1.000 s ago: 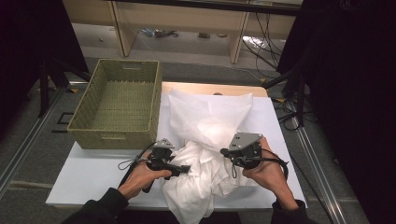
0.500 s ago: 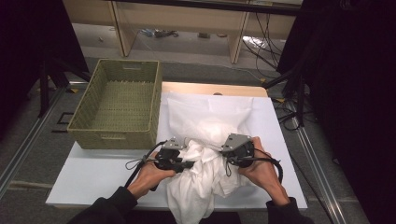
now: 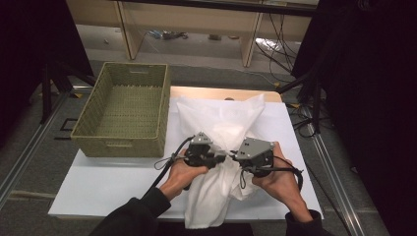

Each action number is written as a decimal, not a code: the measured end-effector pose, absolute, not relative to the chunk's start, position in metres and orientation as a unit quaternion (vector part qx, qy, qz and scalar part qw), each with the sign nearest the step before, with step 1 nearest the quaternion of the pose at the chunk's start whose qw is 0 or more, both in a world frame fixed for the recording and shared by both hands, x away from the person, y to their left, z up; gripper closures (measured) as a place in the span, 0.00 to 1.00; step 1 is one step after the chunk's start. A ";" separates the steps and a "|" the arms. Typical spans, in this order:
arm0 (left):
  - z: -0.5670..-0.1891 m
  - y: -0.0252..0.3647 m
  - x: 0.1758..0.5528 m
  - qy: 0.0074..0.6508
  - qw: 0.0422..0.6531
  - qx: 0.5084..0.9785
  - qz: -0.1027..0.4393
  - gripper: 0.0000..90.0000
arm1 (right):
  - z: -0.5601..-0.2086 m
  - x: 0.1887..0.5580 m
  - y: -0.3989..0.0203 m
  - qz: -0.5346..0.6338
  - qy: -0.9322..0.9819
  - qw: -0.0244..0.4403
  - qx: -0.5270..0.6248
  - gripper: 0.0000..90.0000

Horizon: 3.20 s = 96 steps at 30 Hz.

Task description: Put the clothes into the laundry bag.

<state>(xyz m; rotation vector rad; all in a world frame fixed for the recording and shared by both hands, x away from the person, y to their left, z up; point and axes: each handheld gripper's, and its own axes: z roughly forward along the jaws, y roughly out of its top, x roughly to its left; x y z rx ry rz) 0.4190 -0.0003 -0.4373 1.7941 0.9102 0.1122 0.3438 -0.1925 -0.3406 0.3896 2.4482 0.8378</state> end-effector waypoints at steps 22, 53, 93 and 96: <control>-0.465 0.061 0.402 0.415 0.439 0.797 -0.001 0.35 | -0.353 0.356 -0.208 0.312 0.901 0.238 0.184 1.00; -0.454 0.036 0.393 0.367 0.468 0.804 -0.024 0.22 | -0.365 0.354 -0.224 0.307 0.904 0.216 0.205 1.00; -0.458 0.033 0.410 0.402 0.433 0.805 0.057 0.20 | -0.378 0.349 -0.225 0.307 0.907 0.189 0.218 1.00; -0.470 0.034 0.419 0.407 0.429 0.804 0.061 0.19 | -0.378 0.350 -0.222 0.306 0.909 0.191 0.208 0.99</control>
